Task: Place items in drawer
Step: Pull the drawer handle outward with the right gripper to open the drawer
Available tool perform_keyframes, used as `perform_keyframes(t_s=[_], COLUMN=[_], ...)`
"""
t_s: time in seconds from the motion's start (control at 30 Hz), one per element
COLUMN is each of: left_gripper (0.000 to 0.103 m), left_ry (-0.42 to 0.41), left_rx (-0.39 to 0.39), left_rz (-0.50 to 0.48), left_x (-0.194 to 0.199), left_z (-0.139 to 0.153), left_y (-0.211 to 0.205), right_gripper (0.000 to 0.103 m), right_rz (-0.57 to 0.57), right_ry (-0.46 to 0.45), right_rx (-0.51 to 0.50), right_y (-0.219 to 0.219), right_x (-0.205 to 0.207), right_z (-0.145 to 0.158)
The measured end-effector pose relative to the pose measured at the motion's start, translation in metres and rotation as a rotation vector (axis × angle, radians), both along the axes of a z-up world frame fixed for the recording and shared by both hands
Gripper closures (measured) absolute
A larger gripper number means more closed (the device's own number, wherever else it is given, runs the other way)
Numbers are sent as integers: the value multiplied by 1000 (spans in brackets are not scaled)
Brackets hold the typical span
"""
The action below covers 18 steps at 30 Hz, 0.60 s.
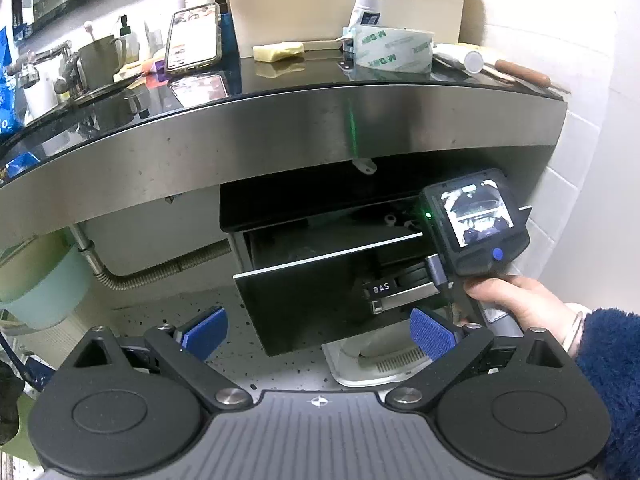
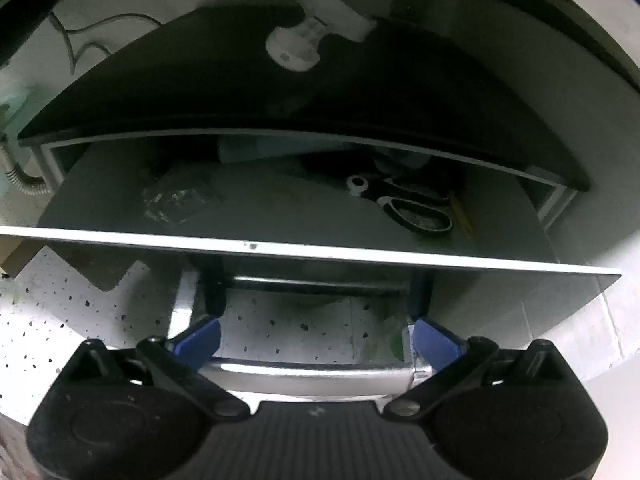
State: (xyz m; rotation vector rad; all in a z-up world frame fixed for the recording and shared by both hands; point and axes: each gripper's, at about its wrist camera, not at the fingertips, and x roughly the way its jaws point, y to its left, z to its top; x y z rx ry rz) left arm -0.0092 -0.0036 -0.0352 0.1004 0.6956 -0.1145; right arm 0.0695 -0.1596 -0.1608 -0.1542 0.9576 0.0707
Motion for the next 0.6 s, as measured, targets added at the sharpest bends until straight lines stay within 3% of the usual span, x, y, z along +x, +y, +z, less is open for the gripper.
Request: perform_keyframes(t_s=[0.3,0.6], left_gripper=[4,4], left_ry=[1,0], left_rx=[3,11], left_rz=[-6,-17], left_x=[1,1], left_z=[0,1], left_y=[0,-4], right_gripper=[0,0], right_rz=[-29,-18], right_ry=[51,17], right_rx=[74,96], right_y=[-3,-7], right_x=[3,-1], right_z=[-5,-8])
